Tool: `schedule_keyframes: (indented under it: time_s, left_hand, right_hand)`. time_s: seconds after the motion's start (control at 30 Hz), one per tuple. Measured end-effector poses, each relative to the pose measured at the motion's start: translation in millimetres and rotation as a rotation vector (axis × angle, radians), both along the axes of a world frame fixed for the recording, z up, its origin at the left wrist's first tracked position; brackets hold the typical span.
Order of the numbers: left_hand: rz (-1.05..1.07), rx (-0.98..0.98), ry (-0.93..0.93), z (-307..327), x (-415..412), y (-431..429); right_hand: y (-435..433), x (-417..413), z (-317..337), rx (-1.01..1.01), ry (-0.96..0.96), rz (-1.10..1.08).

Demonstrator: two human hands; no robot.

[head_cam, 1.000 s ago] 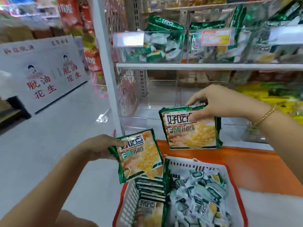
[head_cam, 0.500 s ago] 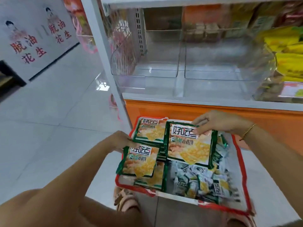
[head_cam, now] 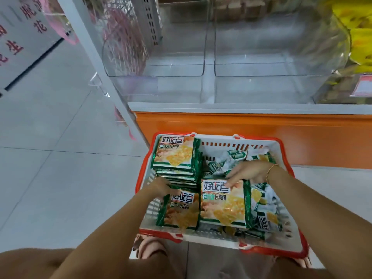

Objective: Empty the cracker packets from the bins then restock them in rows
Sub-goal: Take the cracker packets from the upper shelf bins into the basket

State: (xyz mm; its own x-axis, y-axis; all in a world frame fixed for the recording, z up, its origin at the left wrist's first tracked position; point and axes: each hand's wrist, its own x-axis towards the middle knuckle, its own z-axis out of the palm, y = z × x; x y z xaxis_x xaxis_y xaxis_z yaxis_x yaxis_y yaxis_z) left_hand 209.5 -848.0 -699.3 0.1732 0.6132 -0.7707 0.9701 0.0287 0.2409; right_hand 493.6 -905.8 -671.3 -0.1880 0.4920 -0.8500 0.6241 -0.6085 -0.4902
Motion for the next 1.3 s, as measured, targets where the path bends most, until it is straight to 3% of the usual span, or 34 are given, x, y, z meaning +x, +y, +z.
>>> schedule_keyframes:
  time_s: [0.2, 0.3, 0.43, 0.57, 0.67, 0.8, 0.93, 1.17, 1.3]
  left_hand:
    - [-0.138, 0.182, 0.161, -16.8, -4.3, 9.1]
    - [-0.244, 0.25, 0.208, -17.5, -8.7, 8.6]
    - [-0.37, 0.311, 0.164, -6.5, -17.7, 17.1]
    - [-0.294, 0.522, 0.017, 27.4, -35.0, 20.6]
    - [-0.238, 0.632, -0.01, 50.2, -49.9, 21.1]
    - [-0.077, 0.408, 0.089, 50.2, -61.9, 27.2]
    - [-0.037, 0.219, 0.039, 38.9, -70.2, 28.4]
    - [-0.113, 0.155, 0.046, 50.5, -75.8, 26.7]
    - [-0.231, 0.244, 0.074, 80.0, -69.1, 31.1]
  right_hand:
    - [24.2, -41.4, -33.7, -0.07, 0.018, 0.028]
    - [22.6, -64.2, -44.8, -0.04, 0.039, -0.068]
    - [15.9, -86.6, -60.2, 0.077, 0.098, -0.376]
    - [-5.3, -110.2, -67.6, 0.251, 0.017, -0.746]
    - [-22.8, -126.9, -76.1, 0.181, -0.028, -0.87]
    - [-29.9, -134.6, -82.6, 0.079, -0.114, -0.855]
    - [-18.5, -143.6, -73.9, 0.043, -0.103, -0.868]
    - [-2.6, -169.3, -58.7, 0.132, -0.121, -0.647]
    - [-4.2, -152.7, -17.4, 0.166, -0.139, -0.439]
